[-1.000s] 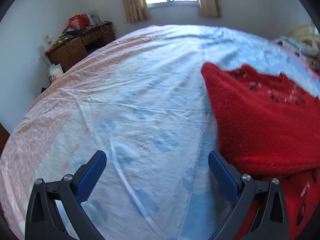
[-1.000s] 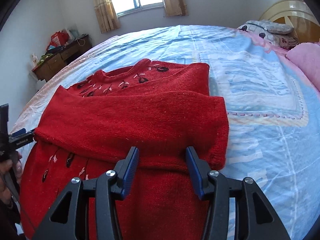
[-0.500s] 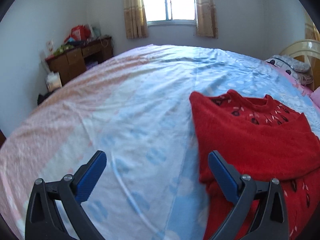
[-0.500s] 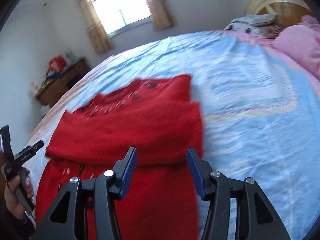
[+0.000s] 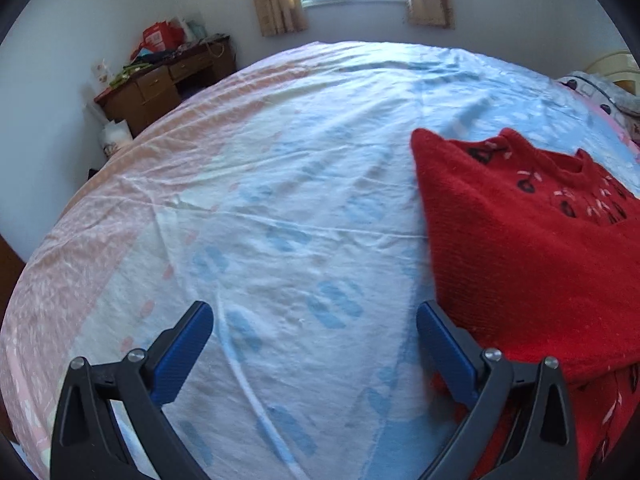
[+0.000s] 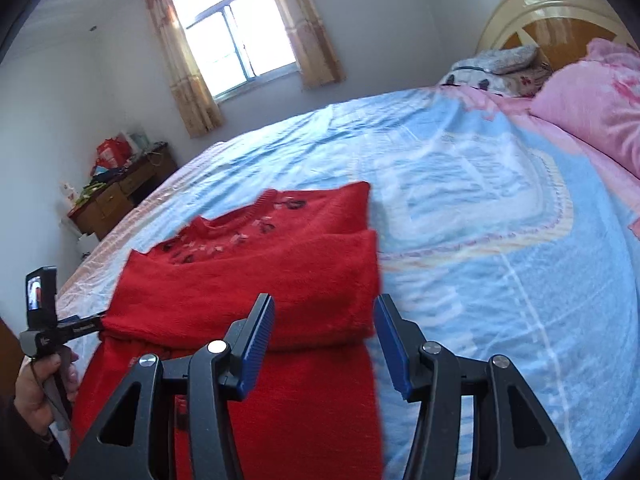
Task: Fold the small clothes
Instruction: 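Hover the open right gripper over the folded sweater, adjusting it, then move both open grippers to the hem of the red sweater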
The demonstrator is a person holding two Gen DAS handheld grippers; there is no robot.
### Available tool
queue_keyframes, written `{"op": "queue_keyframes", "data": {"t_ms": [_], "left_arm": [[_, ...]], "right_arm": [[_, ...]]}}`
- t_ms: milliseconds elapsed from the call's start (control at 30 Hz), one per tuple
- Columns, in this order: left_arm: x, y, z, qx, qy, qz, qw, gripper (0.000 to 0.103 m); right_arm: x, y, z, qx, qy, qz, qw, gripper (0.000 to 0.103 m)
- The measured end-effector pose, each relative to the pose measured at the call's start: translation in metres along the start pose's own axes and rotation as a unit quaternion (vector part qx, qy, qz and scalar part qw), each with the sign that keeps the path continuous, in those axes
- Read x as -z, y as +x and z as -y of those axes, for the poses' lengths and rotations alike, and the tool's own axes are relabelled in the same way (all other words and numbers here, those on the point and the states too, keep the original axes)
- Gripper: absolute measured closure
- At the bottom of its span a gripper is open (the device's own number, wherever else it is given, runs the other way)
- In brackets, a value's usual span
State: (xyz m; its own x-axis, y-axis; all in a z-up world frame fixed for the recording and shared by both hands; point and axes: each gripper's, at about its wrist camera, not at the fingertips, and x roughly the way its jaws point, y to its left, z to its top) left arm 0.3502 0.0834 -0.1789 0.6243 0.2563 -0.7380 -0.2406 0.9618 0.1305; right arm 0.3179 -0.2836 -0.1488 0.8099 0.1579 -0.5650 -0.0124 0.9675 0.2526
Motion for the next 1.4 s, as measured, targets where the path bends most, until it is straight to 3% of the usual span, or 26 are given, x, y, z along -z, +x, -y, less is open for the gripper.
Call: {"op": "queue_keyframes", "data": {"t_ms": [133,200,333,633,1167,1400], "left_arm": [[0.005,-0.014,0.001,0.012,-0.004,0.022,0.9997,0.000],[0.010,-0.025,0.003,0.016,0.001,0.038,0.9991,0.000],[0.022,-0.053,0.005,0.031,0.026,0.067,0.9969,0.000],[0.042,-0.093,0.004,0.076,0.042,0.084,0.9926,0.000],[0.084,-0.128,-0.004,0.117,0.053,0.073,0.9890,0.000],[0.113,-0.141,-0.004,0.126,0.081,0.062,0.9867,0.000]], "right_arm": [[0.005,0.018,-0.018,-0.024,-0.033,-0.055,0.998,0.043],[0.014,0.031,-0.026,-0.007,-0.056,-0.089,0.994,0.043],[0.022,0.027,-0.026,-0.002,-0.054,-0.094,0.994,0.043],[0.037,0.008,-0.025,0.023,-0.057,-0.096,0.993,0.043],[0.072,-0.036,-0.032,0.021,-0.057,-0.110,0.992,0.043],[0.095,-0.060,-0.037,0.020,-0.069,-0.127,0.989,0.043]]}}
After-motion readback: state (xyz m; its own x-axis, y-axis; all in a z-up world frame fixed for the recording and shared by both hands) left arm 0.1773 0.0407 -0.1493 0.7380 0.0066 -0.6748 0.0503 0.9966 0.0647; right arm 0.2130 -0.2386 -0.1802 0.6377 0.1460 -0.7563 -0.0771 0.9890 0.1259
